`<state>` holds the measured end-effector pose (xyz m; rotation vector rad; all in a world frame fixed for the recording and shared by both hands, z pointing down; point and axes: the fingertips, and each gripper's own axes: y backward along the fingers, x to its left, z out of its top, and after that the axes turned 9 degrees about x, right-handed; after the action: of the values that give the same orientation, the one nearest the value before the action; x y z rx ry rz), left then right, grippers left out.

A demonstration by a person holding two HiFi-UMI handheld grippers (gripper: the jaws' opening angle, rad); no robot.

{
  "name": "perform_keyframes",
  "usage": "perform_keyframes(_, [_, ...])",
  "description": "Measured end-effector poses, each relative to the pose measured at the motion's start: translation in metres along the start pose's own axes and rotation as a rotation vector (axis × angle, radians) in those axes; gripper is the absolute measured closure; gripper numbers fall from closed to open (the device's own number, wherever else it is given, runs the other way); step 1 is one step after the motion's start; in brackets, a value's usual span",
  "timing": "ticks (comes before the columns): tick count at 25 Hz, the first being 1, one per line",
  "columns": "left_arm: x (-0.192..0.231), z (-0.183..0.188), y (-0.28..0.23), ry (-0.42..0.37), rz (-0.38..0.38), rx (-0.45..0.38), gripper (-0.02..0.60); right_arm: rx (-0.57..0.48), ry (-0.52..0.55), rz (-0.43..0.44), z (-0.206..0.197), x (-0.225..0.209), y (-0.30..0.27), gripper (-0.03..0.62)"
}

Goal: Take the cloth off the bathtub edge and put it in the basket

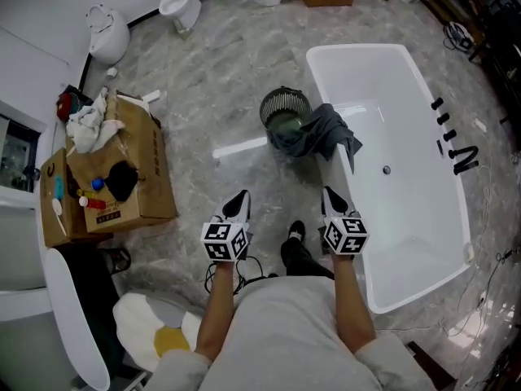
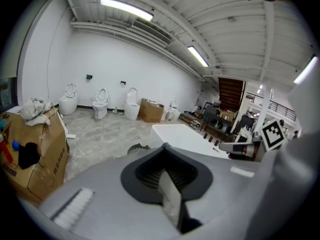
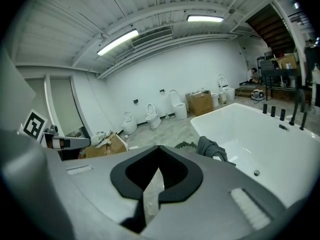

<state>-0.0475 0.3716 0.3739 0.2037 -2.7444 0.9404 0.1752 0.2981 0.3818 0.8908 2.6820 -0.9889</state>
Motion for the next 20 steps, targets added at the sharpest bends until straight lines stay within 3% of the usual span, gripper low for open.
perform_keyframes(10, [0.006, 0.051, -0.081, -0.045, 0.060, 0.031, 0.523, 0.015, -0.035, 0.010, 0.044, -0.072, -0.051, 0.592])
perform_keyframes(20, [0.011, 0.092, -0.145, -0.058, 0.040, 0.013, 0.523, -0.004, -0.070, -0.095, 0.075, -0.153, -0.061, 0.592])
